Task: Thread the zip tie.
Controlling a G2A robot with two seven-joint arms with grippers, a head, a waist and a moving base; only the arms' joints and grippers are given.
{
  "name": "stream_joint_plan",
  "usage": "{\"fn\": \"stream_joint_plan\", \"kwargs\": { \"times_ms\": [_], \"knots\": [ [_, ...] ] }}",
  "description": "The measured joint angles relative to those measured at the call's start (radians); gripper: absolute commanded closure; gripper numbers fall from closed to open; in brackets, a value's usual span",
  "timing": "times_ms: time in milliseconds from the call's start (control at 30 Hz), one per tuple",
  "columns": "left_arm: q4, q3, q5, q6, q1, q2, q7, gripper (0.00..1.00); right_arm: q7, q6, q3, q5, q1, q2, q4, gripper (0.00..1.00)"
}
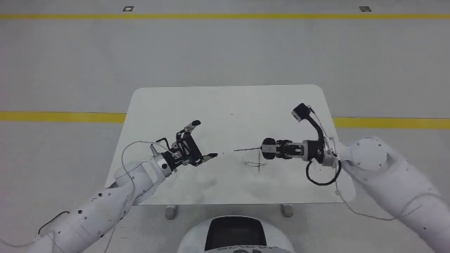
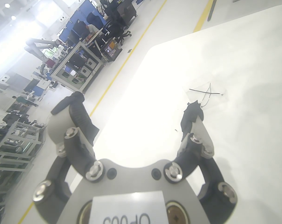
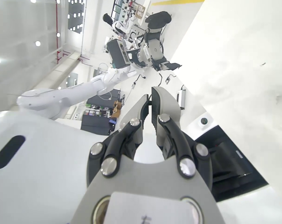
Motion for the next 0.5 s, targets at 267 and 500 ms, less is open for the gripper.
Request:
{"fn": "stream_joint_plan", "kwargs": {
  "times_ms": [267, 500],
  "knots": [
    [0.0, 0.0, 0.0, 0.0, 0.0, 0.0, 0.0, 0.0, 0.334, 0.0, 0.24, 0.066, -0.089, -0.155, 0.114, 1.0],
    [0.0, 0.0, 0.0, 0.0, 0.0, 0.0, 0.0, 0.0, 0.414, 0.0, 0.294, 0.069, -0.102, -0.205, 0.133, 1.0]
  ]
}}
